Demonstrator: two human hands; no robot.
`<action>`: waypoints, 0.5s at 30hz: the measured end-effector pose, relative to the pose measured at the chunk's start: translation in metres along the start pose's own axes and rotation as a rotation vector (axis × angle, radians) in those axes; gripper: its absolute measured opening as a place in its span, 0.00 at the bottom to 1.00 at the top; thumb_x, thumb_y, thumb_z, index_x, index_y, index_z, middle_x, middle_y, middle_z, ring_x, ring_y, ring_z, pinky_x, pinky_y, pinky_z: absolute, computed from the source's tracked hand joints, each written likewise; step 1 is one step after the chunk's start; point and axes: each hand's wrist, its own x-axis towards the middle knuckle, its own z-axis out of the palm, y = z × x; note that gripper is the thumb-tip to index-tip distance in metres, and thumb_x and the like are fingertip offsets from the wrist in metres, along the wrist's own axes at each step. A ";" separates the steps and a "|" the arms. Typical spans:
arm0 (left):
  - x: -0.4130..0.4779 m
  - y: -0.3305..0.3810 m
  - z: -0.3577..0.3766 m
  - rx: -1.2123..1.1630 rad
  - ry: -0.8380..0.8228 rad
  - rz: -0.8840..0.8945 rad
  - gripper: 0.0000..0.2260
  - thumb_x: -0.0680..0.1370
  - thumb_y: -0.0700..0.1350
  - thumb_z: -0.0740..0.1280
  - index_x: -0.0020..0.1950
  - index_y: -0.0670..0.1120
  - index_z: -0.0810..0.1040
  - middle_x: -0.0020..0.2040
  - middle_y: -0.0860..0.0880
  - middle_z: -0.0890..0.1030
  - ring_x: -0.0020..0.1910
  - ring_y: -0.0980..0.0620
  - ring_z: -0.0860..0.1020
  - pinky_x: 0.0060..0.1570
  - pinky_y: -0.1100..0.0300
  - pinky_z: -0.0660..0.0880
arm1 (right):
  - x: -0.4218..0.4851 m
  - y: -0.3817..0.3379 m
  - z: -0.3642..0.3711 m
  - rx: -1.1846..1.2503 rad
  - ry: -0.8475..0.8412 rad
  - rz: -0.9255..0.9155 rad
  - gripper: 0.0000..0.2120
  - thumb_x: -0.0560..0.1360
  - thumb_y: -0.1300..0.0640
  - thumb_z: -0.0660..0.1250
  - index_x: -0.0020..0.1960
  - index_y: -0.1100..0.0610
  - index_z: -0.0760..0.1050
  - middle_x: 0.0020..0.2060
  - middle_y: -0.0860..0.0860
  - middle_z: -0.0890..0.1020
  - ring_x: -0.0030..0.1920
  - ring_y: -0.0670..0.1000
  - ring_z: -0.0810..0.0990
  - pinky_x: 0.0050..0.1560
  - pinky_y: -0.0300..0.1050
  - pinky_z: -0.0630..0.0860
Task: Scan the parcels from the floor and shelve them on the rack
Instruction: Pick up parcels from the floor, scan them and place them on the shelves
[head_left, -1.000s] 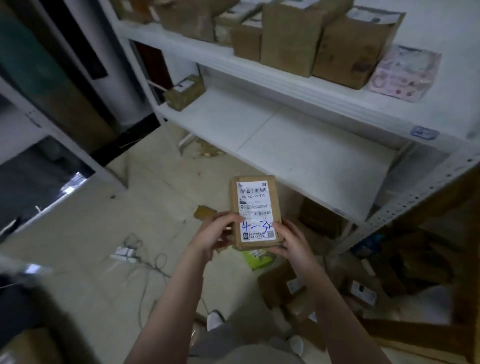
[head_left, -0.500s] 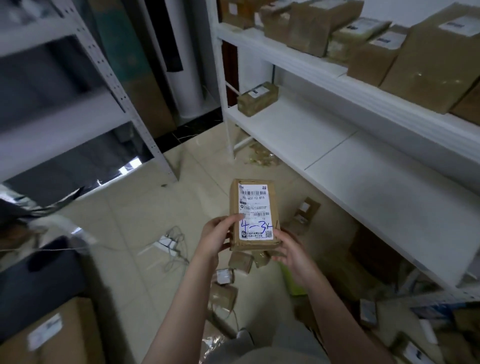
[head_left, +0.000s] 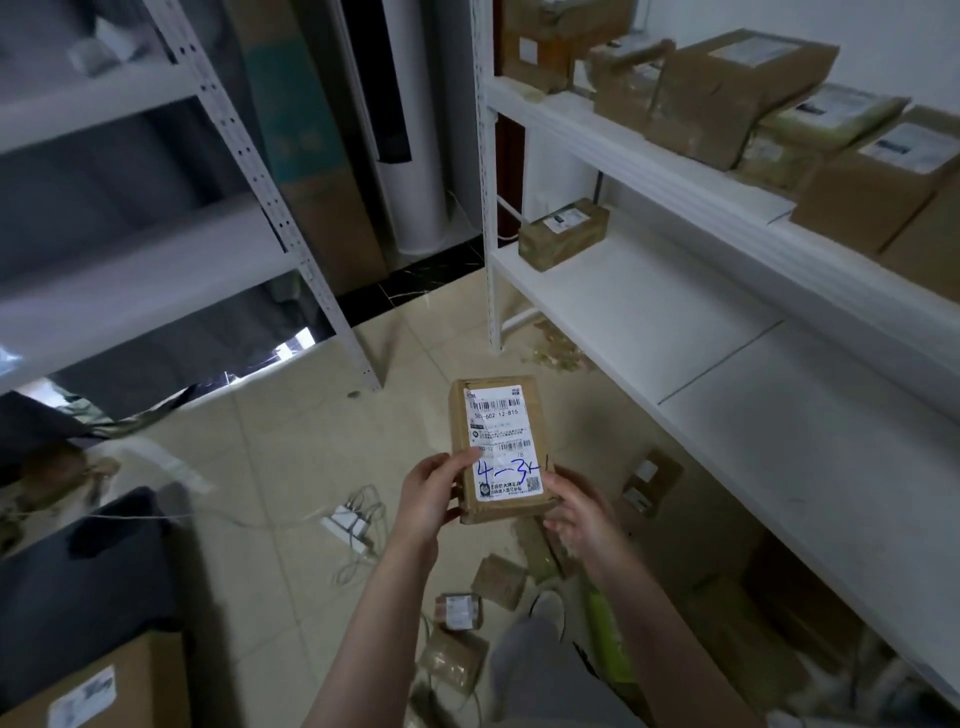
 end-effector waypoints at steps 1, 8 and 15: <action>0.011 0.008 0.007 0.001 -0.001 0.001 0.28 0.67 0.57 0.77 0.60 0.42 0.80 0.51 0.43 0.86 0.47 0.47 0.82 0.44 0.54 0.78 | 0.012 -0.010 -0.001 0.008 0.005 0.000 0.27 0.64 0.43 0.77 0.59 0.53 0.79 0.49 0.52 0.87 0.53 0.57 0.84 0.49 0.47 0.79; 0.081 0.065 0.063 -0.009 0.035 0.028 0.41 0.62 0.61 0.77 0.69 0.40 0.75 0.50 0.42 0.86 0.43 0.49 0.83 0.38 0.56 0.78 | 0.085 -0.082 -0.018 0.053 -0.049 -0.006 0.33 0.61 0.40 0.73 0.61 0.56 0.79 0.51 0.51 0.86 0.52 0.52 0.85 0.47 0.43 0.76; 0.121 0.101 0.106 -0.017 0.019 0.056 0.42 0.61 0.62 0.78 0.69 0.42 0.74 0.52 0.44 0.86 0.53 0.43 0.84 0.45 0.52 0.79 | 0.121 -0.120 -0.039 0.062 -0.036 -0.021 0.37 0.58 0.36 0.74 0.62 0.55 0.78 0.53 0.51 0.86 0.55 0.53 0.84 0.52 0.45 0.79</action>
